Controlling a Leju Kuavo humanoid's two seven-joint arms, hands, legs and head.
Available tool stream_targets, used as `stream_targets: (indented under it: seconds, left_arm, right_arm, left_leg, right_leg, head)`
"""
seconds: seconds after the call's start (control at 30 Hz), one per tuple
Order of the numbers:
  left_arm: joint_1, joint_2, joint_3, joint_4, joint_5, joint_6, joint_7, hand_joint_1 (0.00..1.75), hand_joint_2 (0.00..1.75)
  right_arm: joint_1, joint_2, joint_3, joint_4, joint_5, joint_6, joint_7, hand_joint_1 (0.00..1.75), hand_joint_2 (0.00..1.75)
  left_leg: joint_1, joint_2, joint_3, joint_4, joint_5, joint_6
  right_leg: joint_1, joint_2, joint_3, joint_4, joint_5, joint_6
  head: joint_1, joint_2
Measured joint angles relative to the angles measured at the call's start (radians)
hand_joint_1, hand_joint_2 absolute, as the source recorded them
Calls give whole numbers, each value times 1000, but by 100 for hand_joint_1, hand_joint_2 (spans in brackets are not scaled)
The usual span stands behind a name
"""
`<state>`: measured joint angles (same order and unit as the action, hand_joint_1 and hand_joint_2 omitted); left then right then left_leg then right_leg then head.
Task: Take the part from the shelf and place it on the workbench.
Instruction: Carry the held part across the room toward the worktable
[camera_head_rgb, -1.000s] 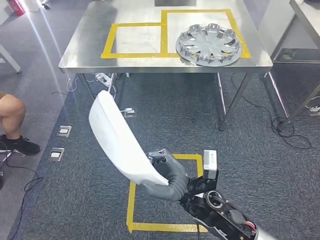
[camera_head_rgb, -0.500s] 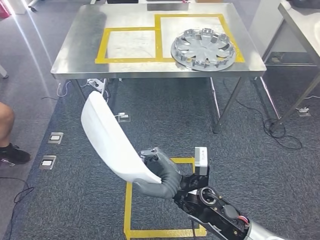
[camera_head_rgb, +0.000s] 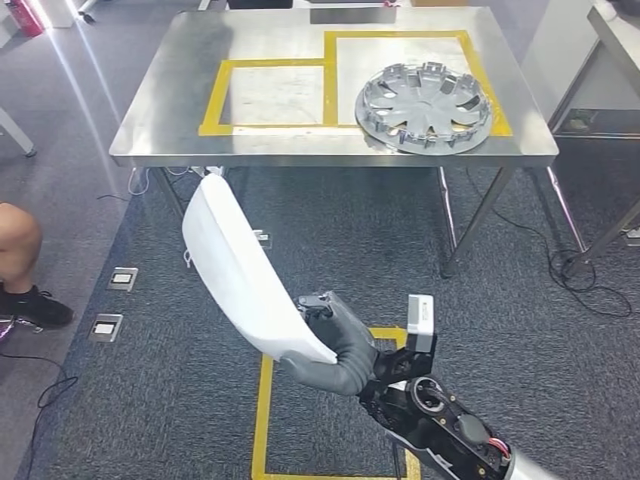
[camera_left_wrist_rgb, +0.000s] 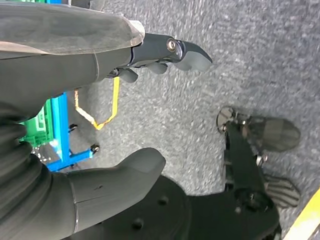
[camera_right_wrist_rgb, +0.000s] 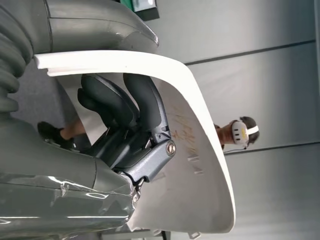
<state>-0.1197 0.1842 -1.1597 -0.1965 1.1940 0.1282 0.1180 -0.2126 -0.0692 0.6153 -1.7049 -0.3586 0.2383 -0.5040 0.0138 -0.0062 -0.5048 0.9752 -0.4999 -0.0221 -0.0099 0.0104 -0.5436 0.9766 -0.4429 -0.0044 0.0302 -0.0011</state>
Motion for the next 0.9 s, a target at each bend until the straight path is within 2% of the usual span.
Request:
stream_targets:
  seconds: [0.03, 0.07, 0.13, 0.17, 0.2, 0.23, 0.27, 0.3, 0.33, 0.37, 0.47, 0.5, 0.53, 0.6, 0.63, 0.67, 0.7, 0.73, 0.77, 0.8, 0.83, 0.87, 0.9]
  left_arm:
    - [-1, 0, 0, 0, 0, 0, 0, 0, 175]
    - [-2, 0, 0, 0, 0, 0, 0, 0, 175]
    - [-1, 0, 0, 0, 0, 0, 0, 0, 175]
    - [1, 0, 0, 0, 0, 0, 0, 0, 175]
    - [3, 0, 0, 0, 0, 0, 0, 0, 175]
    - [4, 0, 0, 0, 0, 0, 0, 0, 175]
    - [5, 1, 0, 0, 0, 0, 0, 0, 175]
    - [4, 2, 0, 0, 0, 0, -1, 0, 175]
    - [4, 2, 0, 0, 0, 0, -2, 0, 175]
    - [3, 3, 0, 0, 0, 0, -3, 0, 175]
    - [2, 2, 0, 0, 3, -1, -3, 0, 175]
    - [3, 2, 1, 0, 5, -1, -3, 0, 175]
    - [3, 1, 1, 0, 6, -1, -3, 0, 175]
    - [4, 1, 2, 0, 9, -1, -1, 0, 175]
    - [4, 0, 4, 0, 10, -1, 0, 0, 175]
    - [4, 0, 5, 0, 11, -1, 0, 0, 175]
    - [5, -1, 6, 0, 11, -1, 0, 0, 175]
    - [6, -2, 6, 0, 11, -1, 0, 0, 175]
    - [8, -2, 7, 0, 11, -1, 0, 0, 175]
    - [8, -4, 7, 0, 11, -1, 0, 0, 175]
    - [7, -5, 7, 0, 11, -1, 0, 0, 175]
    - [6, -6, 7, 0, 12, -1, 1, 0, 175]
    - [5, -6, 8, 0, 13, -1, 1, 0, 175]
  right_arm:
    - [-1, 0, 0, 0, 0, 0, 0, 175, 175]
    - [-2, 1, 0, 0, 0, 0, 0, 175, 175]
    - [-3, 1, 1, 1, 0, 0, 0, 175, 175]
    - [-3, 1, 1, 2, 0, 0, 0, 175, 175]
    - [-3, 1, 1, 3, 0, 0, 0, 175, 175]
    - [-3, 1, 1, 3, 0, 0, 0, 175, 175]
    - [-3, 1, 1, 3, 0, 0, 0, 175, 175]
    - [-4, 1, 1, 4, 0, 0, 0, 175, 175]
    - [-4, 1, 1, 4, 0, 0, -1, 175, 175]
    - [-4, 1, 0, 4, 0, 0, -1, 175, 175]
    - [-6, 1, -1, 4, -2, 0, -3, 175, 175]
    - [-7, 1, -1, 4, -3, 1, -4, 175, 175]
    - [-9, 1, -1, 4, -4, 2, -4, 175, 175]
    - [-10, 1, -2, 6, -5, 5, -6, 175, 175]
    - [-9, 1, -2, 8, -6, 6, -6, 175, 175]
    - [-9, 1, -2, 11, -6, 7, -6, 175, 175]
    - [-8, 1, -2, 14, -6, 7, -6, 175, 175]
    - [-9, 1, -2, 16, -6, 7, -6, 175, 175]
    - [-9, 1, -2, 17, -6, 7, -6, 175, 175]
    - [-9, 1, -1, 18, -6, 8, -6, 175, 175]
    - [-11, 1, -1, 18, -6, 8, -6, 175, 175]
    - [-12, 1, -1, 19, -6, 9, -6, 175, 175]
    - [-13, 1, 0, 19, -6, 9, -4, 175, 175]
  left_leg:
    - [1, 0, -22, 44, -20, -5]
    - [1, 1, -57, 109, -45, -9]
    - [2, 1, -147, 247, -85, -14]
    - [2, 1, -177, 281, -80, -14]
    - [2, 1, -188, 276, -56, -12]
    - [2, 1, -179, 231, -13, -9]
    - [1, 1, -156, 158, 38, -3]
    - [-2, 1, -129, 86, 75, 3]
    - [-4, 2, -107, 30, 97, 9]
    - [-7, 2, -96, -1, 103, 14]
    - [-8, 1, -84, -21, 95, 26]
    - [-5, 2, -76, -27, 93, 31]
    - [-1, 3, -67, -33, 91, 36]
    - [0, 4, -53, -36, 83, 45]
    - [0, 4, -47, -36, 78, 47]
    - [0, 3, -40, -36, 72, 47]
    - [0, 3, -31, -36, 65, 46]
    - [1, 2, -21, -35, 58, 44]
    - [1, 1, -9, -35, 50, 41]
    - [0, 0, 1, -34, 41, 37]
    - [-2, -1, 6, -32, 35, 31]
    - [-3, -1, 8, -30, 30, 26]
    - [-4, -1, 6, -30, 29, 21]
  right_leg:
    - [-2, -1, 6, -6, -1, -5]
    - [-2, -3, 10, -9, -3, -10]
    - [-1, -5, 16, -10, -10, -16]
    - [0, -5, 19, -10, -13, -18]
    - [1, -4, 25, -10, -18, -18]
    - [1, -3, 32, -10, -23, -17]
    - [1, -2, 39, -10, -29, -16]
    - [3, -1, 44, -10, -35, -13]
    - [5, 0, 47, -9, -40, -9]
    - [6, 0, 48, -10, -44, -5]
    - [5, 0, 54, -15, -54, 11]
    - [5, -1, 50, 1, -64, 17]
    - [5, -2, 35, 37, -84, 21]
    - [1, -4, -31, 170, -138, 28]
    - [0, -4, -70, 237, -156, 30]
    - [-1, -4, -98, 277, -157, 32]
    - [-2, -4, -109, 278, -136, 34]
    - [-2, -4, -101, 241, -98, 34]
    - [-3, -4, -79, 173, -48, 33]
    - [-1, -4, -54, 108, -12, 31]
    - [0, -4, -28, 52, 8, 27]
    - [2, -4, -11, 18, 14, 22]
    - [4, -2, -4, 8, 5, 17]
  head:
    - [-6, 0]
    - [-13, 0]
    - [-24, 0]
    - [-27, 0]
    - [-30, 0]
    - [-33, 0]
    - [-37, 0]
    - [-40, 0]
    - [-43, 0]
    - [-44, 0]
    - [-43, 0]
    - [-40, 0]
    - [-35, 0]
    - [-24, 0]
    - [-19, 0]
    - [-15, 0]
    - [-11, 0]
    - [-7, 0]
    - [-3, 0]
    - [1, 0]
    - [3, 0]
    - [4, 0]
    - [4, 0]
